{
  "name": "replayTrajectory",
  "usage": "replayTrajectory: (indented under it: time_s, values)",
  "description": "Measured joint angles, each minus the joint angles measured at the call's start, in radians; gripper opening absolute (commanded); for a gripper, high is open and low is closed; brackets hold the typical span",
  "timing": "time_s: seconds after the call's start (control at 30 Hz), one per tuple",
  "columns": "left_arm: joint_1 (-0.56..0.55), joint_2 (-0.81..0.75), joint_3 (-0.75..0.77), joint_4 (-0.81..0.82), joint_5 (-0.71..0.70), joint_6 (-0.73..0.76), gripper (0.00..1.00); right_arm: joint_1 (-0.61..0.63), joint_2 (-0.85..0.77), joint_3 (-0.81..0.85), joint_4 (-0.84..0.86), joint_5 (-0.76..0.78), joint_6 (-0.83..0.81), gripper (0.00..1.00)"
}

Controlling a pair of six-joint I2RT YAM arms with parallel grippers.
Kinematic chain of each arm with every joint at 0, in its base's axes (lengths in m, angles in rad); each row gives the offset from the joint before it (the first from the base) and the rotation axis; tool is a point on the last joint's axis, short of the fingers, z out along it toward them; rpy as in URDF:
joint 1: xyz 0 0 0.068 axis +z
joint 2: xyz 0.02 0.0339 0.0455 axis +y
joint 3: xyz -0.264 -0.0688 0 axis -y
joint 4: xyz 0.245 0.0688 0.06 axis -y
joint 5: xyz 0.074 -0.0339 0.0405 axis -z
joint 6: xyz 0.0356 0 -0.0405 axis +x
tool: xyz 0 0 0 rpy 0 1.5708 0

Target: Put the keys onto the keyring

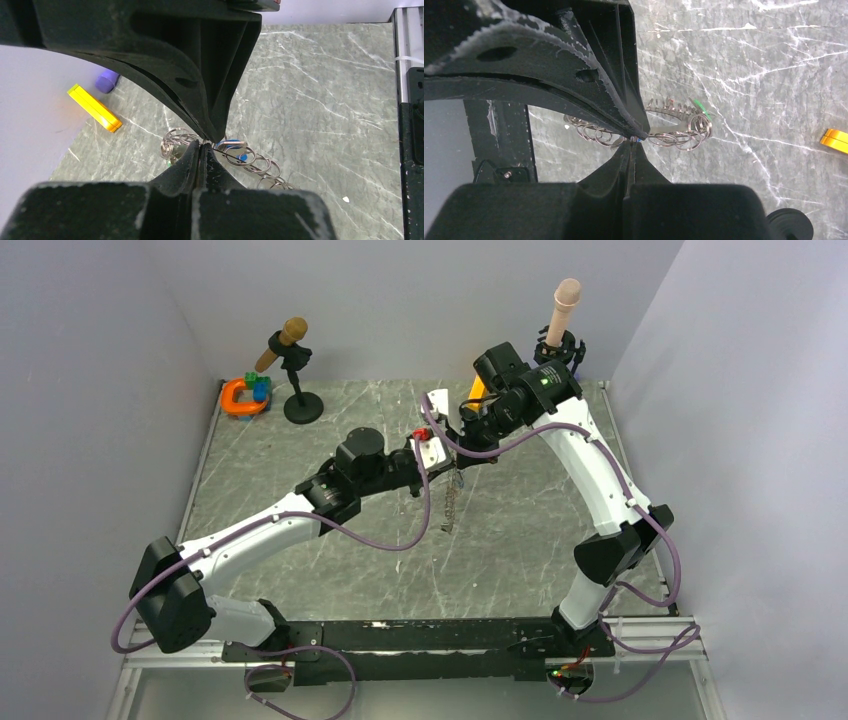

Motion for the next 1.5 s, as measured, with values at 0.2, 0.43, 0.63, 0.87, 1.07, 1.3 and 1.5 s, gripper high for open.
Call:
replayTrajectory:
  time_s: [0.2,0.43,0.63,0.87,1.07,1.3,1.5]
  values:
    - [0.0,-0.017,-0.024,0.028,-0.004,-0.015,0.0,-0.016,0.0,-0.002,0.004,-0.032,0.014,0.24]
    - [0.007,-0.079,-0.129,0.108,-0.018,-0.072,0.0,-0.081,-0.007,-0.002,0.016,-0.166,0.023,0.36]
    - [0.059,-0.135,-0.235,0.274,-0.019,-0.214,0.0,-0.149,-0.089,-0.098,0.085,-0.319,0.036,0.36]
    - [0.111,-0.165,-0.34,0.546,-0.015,-0.399,0.0,-0.193,-0.185,-0.279,0.269,-0.527,0.154,0.37]
    - [0.15,-0.163,-0.347,0.748,0.004,-0.534,0.0,-0.244,-0.217,-0.39,0.549,-0.7,0.413,0.39]
    - [0.158,-0.125,-0.346,0.933,0.014,-0.656,0.0,-0.248,-0.215,-0.423,0.9,-0.807,0.763,0.42]
    - [0.16,-0.084,-0.345,1.026,0.011,-0.735,0.0,-0.248,-0.215,-0.481,1.252,-0.861,1.122,0.42]
